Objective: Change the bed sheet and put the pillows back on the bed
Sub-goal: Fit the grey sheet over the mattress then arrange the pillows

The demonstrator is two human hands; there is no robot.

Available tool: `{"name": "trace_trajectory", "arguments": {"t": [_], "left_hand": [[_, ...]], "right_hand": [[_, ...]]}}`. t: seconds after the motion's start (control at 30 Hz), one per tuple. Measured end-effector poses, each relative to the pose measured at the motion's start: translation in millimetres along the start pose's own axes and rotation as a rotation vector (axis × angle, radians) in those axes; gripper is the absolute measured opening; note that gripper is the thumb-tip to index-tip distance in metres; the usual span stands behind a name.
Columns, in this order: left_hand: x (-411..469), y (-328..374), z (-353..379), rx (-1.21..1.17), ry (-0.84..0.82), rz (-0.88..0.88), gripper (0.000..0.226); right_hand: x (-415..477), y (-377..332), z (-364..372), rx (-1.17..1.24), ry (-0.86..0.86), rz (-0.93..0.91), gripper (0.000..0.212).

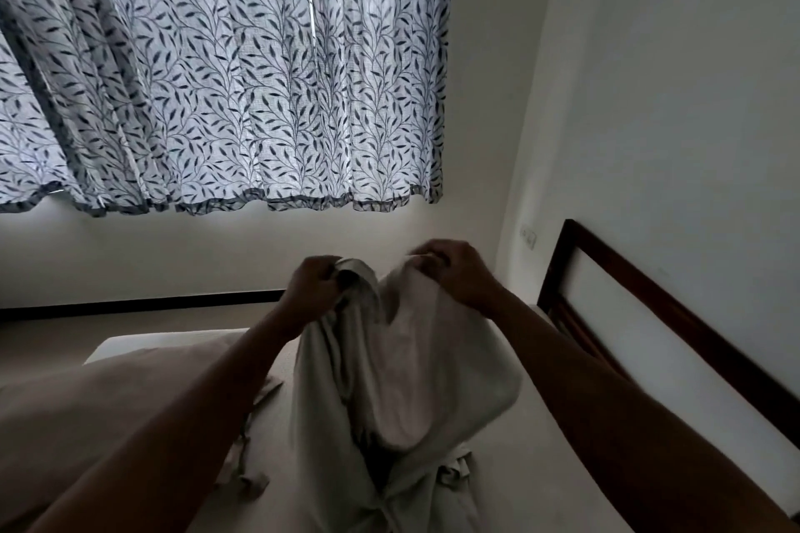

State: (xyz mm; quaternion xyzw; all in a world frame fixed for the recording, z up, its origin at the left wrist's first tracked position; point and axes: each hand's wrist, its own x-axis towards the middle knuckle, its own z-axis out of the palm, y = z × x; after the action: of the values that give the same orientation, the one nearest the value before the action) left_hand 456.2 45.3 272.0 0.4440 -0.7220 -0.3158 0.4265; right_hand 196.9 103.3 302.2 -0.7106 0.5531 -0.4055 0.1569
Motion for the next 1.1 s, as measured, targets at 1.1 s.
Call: {"name": "trace_trajectory", "arguments": {"t": [1.1], "left_hand": [[12, 48, 33, 0.117, 0.136, 0.175, 0.012]], "right_hand": [[29, -31, 8, -0.141, -0.301, -0.081, 0.031]]}}
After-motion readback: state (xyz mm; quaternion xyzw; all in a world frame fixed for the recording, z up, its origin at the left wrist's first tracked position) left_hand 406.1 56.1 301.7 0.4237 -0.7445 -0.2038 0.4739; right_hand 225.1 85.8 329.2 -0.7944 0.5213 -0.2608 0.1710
